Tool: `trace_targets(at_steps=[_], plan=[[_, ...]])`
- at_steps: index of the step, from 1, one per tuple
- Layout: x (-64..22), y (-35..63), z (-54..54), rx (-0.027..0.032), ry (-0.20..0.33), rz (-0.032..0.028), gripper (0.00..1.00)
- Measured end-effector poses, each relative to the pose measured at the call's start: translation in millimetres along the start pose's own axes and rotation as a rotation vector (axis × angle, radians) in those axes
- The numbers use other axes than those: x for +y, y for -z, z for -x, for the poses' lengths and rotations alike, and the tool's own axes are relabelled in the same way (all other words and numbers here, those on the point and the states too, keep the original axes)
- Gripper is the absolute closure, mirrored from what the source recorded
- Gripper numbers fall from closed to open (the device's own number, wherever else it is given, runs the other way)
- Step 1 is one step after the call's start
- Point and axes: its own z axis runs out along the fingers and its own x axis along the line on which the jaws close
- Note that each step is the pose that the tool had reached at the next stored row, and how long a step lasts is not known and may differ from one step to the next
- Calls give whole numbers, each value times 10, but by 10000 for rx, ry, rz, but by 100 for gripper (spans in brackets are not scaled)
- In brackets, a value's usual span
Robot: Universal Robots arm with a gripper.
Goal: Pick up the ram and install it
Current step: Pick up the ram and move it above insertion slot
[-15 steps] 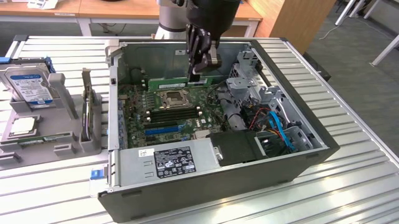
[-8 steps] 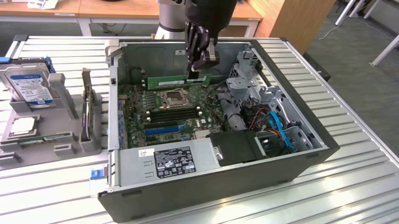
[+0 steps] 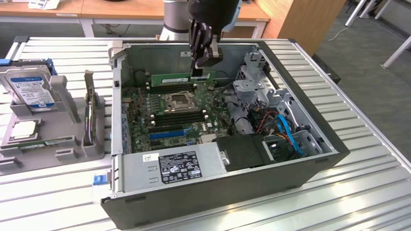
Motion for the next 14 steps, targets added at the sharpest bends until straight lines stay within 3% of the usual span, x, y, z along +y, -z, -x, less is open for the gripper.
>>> trace_targets(at_steps=[14], plan=[[-12, -32, 286, -247, 18, -35, 88]])
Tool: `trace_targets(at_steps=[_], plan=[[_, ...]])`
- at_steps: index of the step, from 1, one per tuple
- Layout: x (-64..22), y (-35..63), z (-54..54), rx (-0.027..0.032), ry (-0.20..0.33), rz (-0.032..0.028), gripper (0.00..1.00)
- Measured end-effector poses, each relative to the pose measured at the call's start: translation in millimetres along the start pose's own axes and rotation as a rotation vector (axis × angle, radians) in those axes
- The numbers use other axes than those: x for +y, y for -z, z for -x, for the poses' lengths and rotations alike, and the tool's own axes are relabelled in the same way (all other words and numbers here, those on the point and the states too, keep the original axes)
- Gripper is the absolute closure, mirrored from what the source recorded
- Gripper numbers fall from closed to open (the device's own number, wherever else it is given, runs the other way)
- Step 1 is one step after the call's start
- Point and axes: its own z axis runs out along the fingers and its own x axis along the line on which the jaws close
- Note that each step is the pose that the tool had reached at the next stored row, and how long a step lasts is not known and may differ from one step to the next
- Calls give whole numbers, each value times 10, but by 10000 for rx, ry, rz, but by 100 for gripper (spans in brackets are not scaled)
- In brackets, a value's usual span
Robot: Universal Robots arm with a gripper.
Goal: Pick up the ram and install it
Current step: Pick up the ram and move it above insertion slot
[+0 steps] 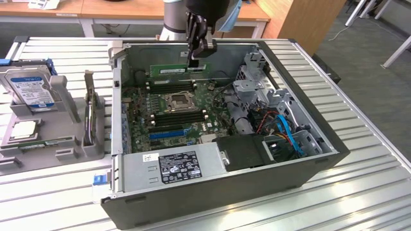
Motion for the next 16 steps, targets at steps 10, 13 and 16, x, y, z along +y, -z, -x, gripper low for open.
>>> trace_targets(at_steps=[10, 13, 16], plan=[[-4, -13, 92, -86, 8, -15, 88], [-6, -39, 91, -86, 8, -21, 88], [-9, -89, 87, -85, 8, -35, 88]])
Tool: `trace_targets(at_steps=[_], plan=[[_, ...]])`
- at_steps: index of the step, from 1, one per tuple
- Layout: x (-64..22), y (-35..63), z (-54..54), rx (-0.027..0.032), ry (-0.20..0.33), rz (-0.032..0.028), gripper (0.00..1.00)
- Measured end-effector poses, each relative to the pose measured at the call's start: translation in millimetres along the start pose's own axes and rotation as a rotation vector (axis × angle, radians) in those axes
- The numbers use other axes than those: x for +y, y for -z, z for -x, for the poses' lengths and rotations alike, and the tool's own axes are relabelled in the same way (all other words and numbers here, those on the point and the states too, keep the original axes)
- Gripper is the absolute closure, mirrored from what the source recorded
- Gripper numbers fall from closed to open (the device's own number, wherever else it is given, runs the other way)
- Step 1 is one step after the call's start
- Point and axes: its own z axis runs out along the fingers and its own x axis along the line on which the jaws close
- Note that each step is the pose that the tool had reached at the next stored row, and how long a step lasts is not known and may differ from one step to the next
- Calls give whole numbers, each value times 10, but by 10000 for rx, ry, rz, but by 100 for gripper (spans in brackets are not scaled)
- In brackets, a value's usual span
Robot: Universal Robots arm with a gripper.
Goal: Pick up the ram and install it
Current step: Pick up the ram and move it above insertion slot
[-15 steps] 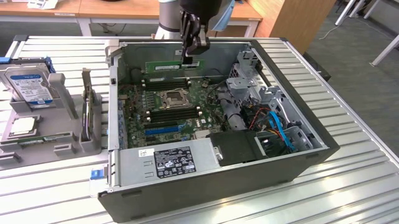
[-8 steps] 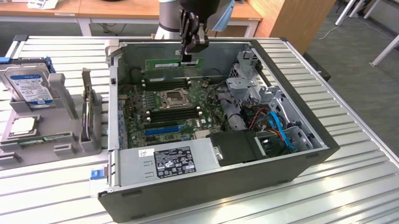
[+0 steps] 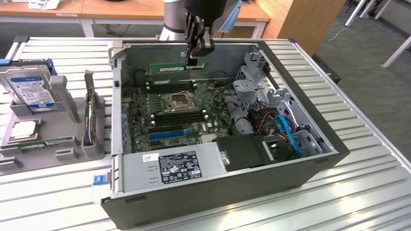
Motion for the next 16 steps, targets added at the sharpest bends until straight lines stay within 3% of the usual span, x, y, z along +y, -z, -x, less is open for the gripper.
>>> trace_targets(at_steps=[16], plan=[[-18, -290, -22, 1, 2, -23, 88]])
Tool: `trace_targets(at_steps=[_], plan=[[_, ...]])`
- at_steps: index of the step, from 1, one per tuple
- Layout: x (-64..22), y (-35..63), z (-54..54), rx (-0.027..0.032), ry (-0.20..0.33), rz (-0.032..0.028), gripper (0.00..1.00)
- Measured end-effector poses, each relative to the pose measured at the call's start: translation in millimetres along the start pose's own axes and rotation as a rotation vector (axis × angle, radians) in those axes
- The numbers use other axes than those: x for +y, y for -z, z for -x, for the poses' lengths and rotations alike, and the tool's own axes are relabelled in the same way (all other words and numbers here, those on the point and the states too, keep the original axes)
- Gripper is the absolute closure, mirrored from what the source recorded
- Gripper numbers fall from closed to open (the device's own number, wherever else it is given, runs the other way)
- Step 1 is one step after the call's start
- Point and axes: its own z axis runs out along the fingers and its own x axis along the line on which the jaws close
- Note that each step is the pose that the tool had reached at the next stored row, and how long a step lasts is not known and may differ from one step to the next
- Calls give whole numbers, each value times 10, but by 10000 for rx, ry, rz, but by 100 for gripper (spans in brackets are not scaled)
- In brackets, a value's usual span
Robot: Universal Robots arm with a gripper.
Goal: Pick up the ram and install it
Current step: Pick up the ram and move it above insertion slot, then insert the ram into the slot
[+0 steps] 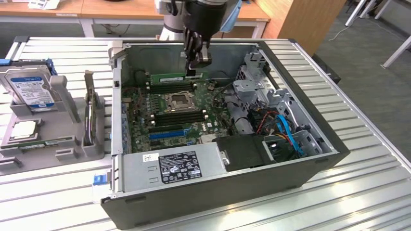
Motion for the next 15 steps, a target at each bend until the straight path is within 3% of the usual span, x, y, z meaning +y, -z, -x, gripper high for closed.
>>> trace_targets(at_steps=[3, 15], plan=[[-3, -46, -4, 0, 0, 0, 88], [-3, -49, -4, 0, -1, -1, 88]])
